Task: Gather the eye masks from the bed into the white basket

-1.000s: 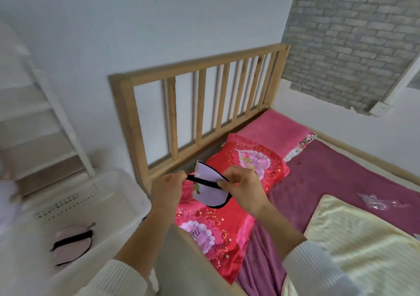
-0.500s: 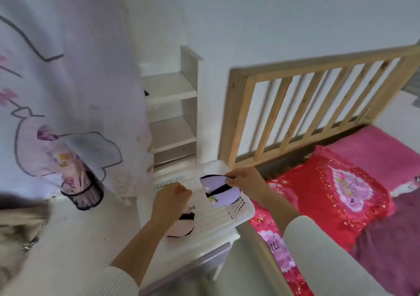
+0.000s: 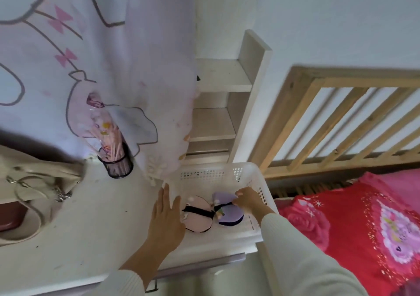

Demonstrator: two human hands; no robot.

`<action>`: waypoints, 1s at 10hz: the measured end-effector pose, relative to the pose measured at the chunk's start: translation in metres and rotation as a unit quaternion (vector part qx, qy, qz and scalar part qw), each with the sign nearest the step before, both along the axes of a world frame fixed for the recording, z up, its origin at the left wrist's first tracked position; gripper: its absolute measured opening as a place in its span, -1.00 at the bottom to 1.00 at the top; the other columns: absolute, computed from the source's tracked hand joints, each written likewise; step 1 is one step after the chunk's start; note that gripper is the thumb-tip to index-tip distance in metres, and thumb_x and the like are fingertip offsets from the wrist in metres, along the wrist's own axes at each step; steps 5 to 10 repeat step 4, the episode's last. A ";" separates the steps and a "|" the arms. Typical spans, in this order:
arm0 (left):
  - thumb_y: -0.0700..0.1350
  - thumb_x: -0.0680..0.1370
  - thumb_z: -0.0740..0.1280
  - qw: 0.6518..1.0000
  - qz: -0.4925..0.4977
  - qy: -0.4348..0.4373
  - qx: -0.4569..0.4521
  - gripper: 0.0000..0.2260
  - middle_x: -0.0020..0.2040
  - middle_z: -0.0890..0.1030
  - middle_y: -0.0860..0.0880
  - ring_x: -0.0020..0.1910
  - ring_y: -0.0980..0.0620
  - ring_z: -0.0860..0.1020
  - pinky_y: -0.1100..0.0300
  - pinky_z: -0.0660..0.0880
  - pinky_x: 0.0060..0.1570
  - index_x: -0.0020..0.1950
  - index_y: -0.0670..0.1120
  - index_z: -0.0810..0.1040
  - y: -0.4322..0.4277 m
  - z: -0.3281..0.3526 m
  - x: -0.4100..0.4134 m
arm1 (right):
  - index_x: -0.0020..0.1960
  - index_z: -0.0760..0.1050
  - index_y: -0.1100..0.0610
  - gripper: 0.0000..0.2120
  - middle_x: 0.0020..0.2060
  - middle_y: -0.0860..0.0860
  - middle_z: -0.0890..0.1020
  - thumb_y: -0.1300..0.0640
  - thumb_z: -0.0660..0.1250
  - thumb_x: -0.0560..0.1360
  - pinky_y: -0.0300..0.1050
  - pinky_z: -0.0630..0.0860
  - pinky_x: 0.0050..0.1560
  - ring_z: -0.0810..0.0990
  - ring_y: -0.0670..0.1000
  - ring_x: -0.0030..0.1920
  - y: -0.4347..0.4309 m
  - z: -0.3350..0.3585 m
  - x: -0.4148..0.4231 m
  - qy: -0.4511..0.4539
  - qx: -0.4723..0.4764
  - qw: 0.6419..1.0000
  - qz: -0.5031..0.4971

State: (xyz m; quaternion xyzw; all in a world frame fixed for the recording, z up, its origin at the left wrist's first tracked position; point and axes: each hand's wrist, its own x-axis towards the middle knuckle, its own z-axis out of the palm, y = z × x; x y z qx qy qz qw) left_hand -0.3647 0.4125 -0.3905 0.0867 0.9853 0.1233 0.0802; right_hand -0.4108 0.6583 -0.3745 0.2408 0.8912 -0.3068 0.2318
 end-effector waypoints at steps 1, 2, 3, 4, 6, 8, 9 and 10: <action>-0.09 0.50 0.27 1.000 0.019 -0.012 0.012 -0.30 0.56 -0.28 -0.26 0.55 -0.23 -0.24 -0.01 -0.03 0.52 0.56 -0.12 0.02 -0.001 0.000 -0.001 | 0.35 0.43 0.22 -0.54 0.33 0.15 0.51 0.13 0.36 0.49 -0.13 0.37 0.24 0.48 0.13 0.29 -0.003 0.015 -0.001 0.028 -0.050 0.998 0.010; -0.11 0.49 0.27 0.999 0.031 -0.030 0.015 -0.29 0.56 -0.30 -0.24 0.55 -0.21 -0.25 0.00 -0.03 0.51 0.56 -0.14 -0.01 -0.002 0.002 -0.005 | 0.28 0.50 0.15 -0.62 0.26 0.09 0.58 0.11 0.38 0.48 -0.08 0.47 0.23 0.56 0.07 0.19 0.003 0.054 -0.007 0.102 -0.075 0.991 0.044; -0.11 0.48 0.27 0.998 0.044 -0.046 0.020 -0.28 0.55 -0.30 -0.25 0.55 -0.22 -0.26 0.00 -0.01 0.51 0.55 -0.15 -0.01 -0.004 0.004 -0.009 | 0.07 0.59 -0.17 -0.78 -0.02 -0.23 0.69 -0.09 0.40 0.43 -0.21 0.57 0.11 0.64 -0.22 -0.05 0.014 0.129 0.000 0.248 -0.116 0.956 0.109; -0.14 0.48 0.28 0.997 0.047 -0.046 0.028 -0.29 0.55 -0.31 -0.27 0.54 -0.24 -0.25 0.00 0.00 0.51 0.55 -0.18 0.01 -0.001 0.004 -0.010 | 0.03 0.60 -0.26 -0.76 -0.11 -0.29 0.71 -0.26 0.40 0.38 -0.46 0.55 -0.12 0.67 -0.27 -0.12 0.045 0.209 0.016 0.437 -0.152 0.878 0.123; -0.14 0.48 0.28 0.997 0.047 -0.046 0.028 -0.29 0.55 -0.31 -0.27 0.54 -0.24 -0.25 0.00 0.00 0.51 0.55 -0.18 0.01 -0.001 0.004 -0.010 | 0.03 0.60 -0.26 -0.76 -0.11 -0.29 0.71 -0.26 0.40 0.38 -0.46 0.55 -0.12 0.67 -0.27 -0.12 0.045 0.209 0.016 0.437 -0.152 0.878 0.123; -0.14 0.48 0.28 0.997 0.047 -0.046 0.028 -0.29 0.55 -0.31 -0.27 0.54 -0.24 -0.25 0.00 0.00 0.51 0.55 -0.18 0.01 -0.001 0.004 -0.010 | 0.03 0.60 -0.26 -0.76 -0.11 -0.29 0.71 -0.26 0.40 0.38 -0.46 0.55 -0.12 0.67 -0.27 -0.12 0.045 0.209 0.016 0.437 -0.152 0.878 0.123; -0.14 0.48 0.28 0.997 0.047 -0.046 0.028 -0.29 0.55 -0.31 -0.27 0.54 -0.24 -0.25 0.00 0.00 0.51 0.55 -0.18 0.01 -0.001 0.004 -0.010 | 0.03 0.60 -0.26 -0.76 -0.11 -0.29 0.71 -0.26 0.40 0.38 -0.46 0.55 -0.12 0.67 -0.27 -0.12 0.045 0.209 0.016 0.437 -0.152 0.878 0.123; -0.14 0.48 0.28 0.997 0.047 -0.046 0.028 -0.29 0.55 -0.31 -0.27 0.54 -0.24 -0.25 0.00 0.00 0.51 0.55 -0.18 0.01 -0.001 0.004 -0.010 | 0.03 0.60 -0.26 -0.76 -0.11 -0.29 0.71 -0.26 0.40 0.38 -0.46 0.55 -0.12 0.67 -0.27 -0.12 0.045 0.209 0.016 0.437 -0.152 0.878 0.123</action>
